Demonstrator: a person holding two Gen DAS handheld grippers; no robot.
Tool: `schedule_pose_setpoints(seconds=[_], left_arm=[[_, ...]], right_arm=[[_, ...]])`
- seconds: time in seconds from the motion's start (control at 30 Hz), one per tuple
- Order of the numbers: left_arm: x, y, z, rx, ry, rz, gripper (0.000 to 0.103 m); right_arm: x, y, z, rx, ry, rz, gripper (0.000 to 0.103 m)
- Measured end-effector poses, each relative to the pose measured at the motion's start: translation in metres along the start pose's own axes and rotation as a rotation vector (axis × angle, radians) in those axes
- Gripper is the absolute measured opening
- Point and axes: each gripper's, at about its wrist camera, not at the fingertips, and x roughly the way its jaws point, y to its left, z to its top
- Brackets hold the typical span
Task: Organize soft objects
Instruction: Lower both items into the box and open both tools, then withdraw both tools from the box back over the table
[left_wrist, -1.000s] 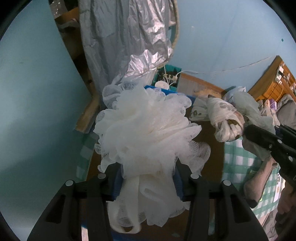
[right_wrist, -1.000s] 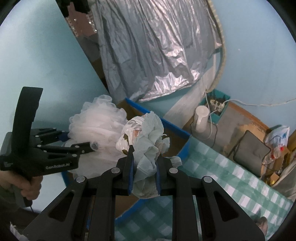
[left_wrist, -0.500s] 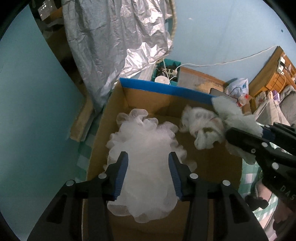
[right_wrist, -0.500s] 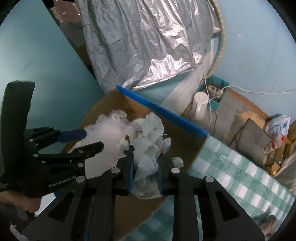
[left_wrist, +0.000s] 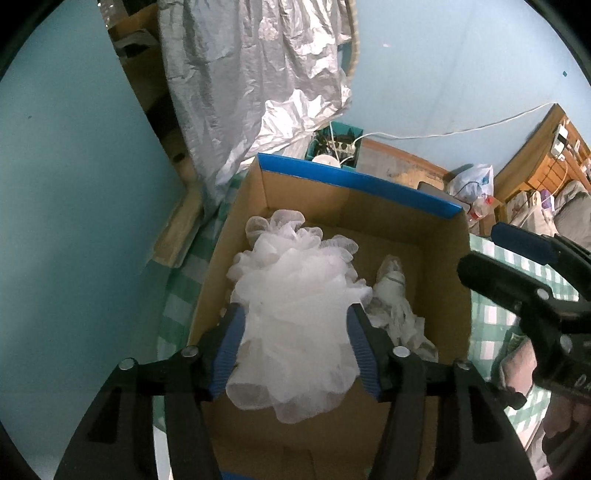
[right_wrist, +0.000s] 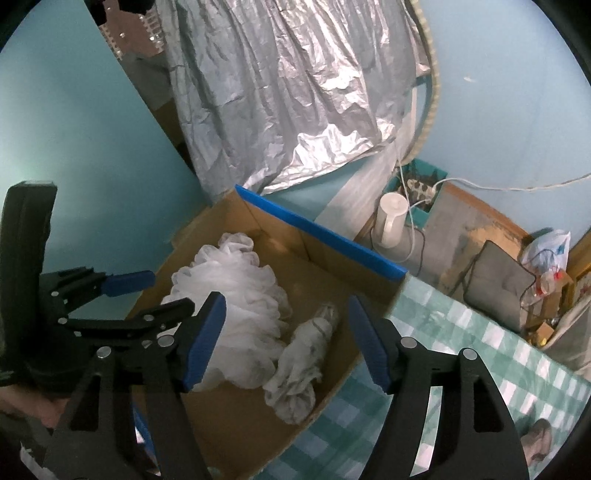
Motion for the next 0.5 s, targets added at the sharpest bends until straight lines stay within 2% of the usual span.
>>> schedule_pose_setpoints(seconds=[0.13,0.2,0.4,0.5], left_arm=[[-0.01,-0.003,-0.006,0.007,-0.011,-0.018,0.067],[-0.015,-0.007,-0.009,0.016,-0.016,-0.025,0.073],[-0.03,-0.022,-0.019,0.053,-0.034,-0.025,0.08],[-0.037,-0.032,-0.024,0.075,-0.042,-0.021,0.082]], right_arm=[[-0.01,-0.001,-0.003,0.01,-0.007,-0.008,0.073],[-0.016,-0.003,-0.007,0.012,-0.012,-0.01,0.073],[-0.034,-0.014,-0.021,0.048,-0.02,-0.018,0.073],[-0.041,-0.022,-0.029,0.07,-0.02,-0.024,0.074]])
